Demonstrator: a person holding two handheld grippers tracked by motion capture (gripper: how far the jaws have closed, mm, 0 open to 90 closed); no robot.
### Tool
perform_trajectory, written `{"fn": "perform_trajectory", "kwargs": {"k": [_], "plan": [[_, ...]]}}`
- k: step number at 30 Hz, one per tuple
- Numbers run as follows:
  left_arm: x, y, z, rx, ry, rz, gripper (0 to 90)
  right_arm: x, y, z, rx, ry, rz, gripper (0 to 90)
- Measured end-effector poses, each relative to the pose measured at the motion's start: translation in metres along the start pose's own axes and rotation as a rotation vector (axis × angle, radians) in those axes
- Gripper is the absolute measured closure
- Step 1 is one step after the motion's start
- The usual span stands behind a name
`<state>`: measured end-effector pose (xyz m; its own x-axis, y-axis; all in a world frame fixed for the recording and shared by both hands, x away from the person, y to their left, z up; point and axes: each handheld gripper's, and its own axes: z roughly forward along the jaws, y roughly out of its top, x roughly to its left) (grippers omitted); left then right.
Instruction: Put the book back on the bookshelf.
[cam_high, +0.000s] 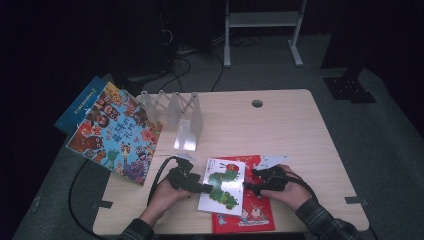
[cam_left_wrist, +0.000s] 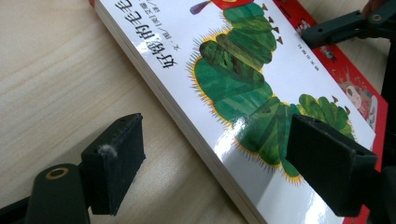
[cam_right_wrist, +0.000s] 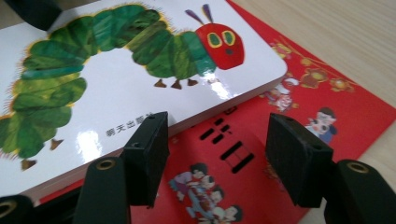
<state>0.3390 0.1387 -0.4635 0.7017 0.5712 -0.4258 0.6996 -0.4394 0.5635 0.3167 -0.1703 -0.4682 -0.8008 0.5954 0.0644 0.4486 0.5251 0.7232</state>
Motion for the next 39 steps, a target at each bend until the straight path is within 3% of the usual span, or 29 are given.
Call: {"fn": "perform_trajectory", "kwargs": {"k": [10, 16, 20, 24, 27, 33, 39], "plan": [[0.0, 0.001, 0.002, -0.008, -0.006, -0.01, 13.8, 0.018, 0.003, 0.005, -0.001, 0.07, -0.042, 38.0], [0.004, 0.003, -0.002, -0.009, -0.04, -0.066, 14.0, 0.021, 0.004, 0.007, -0.001, 0.081, -0.048, 36.7], [0.003, 0.004, -0.008, -0.06, -0.056, -0.069, 15.1, 0.021, 0.004, 0.007, 0.0, 0.088, -0.037, 35.7], [-0.002, 0.01, -0.019, -0.127, -0.065, -0.033, 17.7, 0.02, 0.005, 0.008, -0.001, 0.094, -0.042, 34.4], [-0.007, 0.013, -0.022, -0.13, -0.056, -0.005, 17.6, 0.02, 0.005, 0.008, 0.0, 0.094, -0.04, 32.8], [-0.008, 0.013, -0.024, -0.157, -0.075, -0.005, 17.6, 0.018, 0.005, 0.008, -0.001, 0.099, -0.037, 31.8], [-0.016, 0.018, -0.028, -0.193, -0.08, 0.032, 17.5, 0.017, 0.004, 0.008, 0.0, 0.102, -0.034, 29.0]]}}
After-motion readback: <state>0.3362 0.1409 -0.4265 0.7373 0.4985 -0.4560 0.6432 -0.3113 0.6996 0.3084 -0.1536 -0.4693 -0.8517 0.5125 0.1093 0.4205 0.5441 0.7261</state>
